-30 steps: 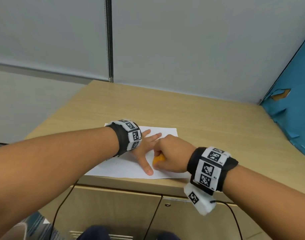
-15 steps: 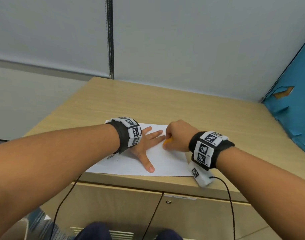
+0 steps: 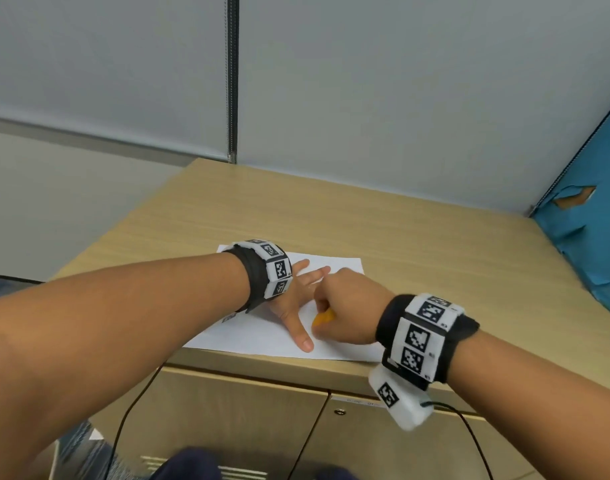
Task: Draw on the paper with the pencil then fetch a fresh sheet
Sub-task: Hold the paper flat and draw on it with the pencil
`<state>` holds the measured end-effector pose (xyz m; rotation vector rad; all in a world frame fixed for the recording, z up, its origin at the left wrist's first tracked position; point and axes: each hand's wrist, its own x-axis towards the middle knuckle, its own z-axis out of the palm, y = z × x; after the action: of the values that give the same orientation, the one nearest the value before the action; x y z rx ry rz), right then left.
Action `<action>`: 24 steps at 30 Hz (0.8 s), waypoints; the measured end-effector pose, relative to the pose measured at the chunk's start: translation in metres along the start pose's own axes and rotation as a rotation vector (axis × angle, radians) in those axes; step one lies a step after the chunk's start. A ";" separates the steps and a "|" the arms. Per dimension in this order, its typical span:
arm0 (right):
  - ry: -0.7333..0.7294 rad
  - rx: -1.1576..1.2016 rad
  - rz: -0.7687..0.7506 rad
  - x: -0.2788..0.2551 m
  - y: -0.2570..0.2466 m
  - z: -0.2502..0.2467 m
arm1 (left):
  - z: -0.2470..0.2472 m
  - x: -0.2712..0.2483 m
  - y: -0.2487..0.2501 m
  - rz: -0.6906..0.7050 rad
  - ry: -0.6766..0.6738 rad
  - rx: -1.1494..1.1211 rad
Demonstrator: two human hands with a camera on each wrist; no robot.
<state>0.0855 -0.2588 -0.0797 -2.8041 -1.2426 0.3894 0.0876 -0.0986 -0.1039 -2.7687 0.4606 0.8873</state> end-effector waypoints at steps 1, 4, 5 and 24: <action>-0.007 0.005 -0.004 -0.001 0.001 0.000 | -0.001 -0.001 0.001 0.003 0.004 -0.006; 0.026 -0.075 0.041 -0.002 0.011 -0.003 | 0.001 -0.002 -0.001 0.006 0.008 -0.011; 0.022 -0.105 0.051 -0.003 0.012 -0.001 | 0.001 -0.002 -0.002 0.006 0.010 -0.014; 0.040 -0.041 0.230 0.016 0.034 -0.020 | 0.001 -0.029 -0.013 0.011 0.054 0.041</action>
<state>0.1249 -0.2691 -0.0689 -2.9828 -0.9336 0.3199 0.0691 -0.0796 -0.0866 -2.7611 0.4979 0.7984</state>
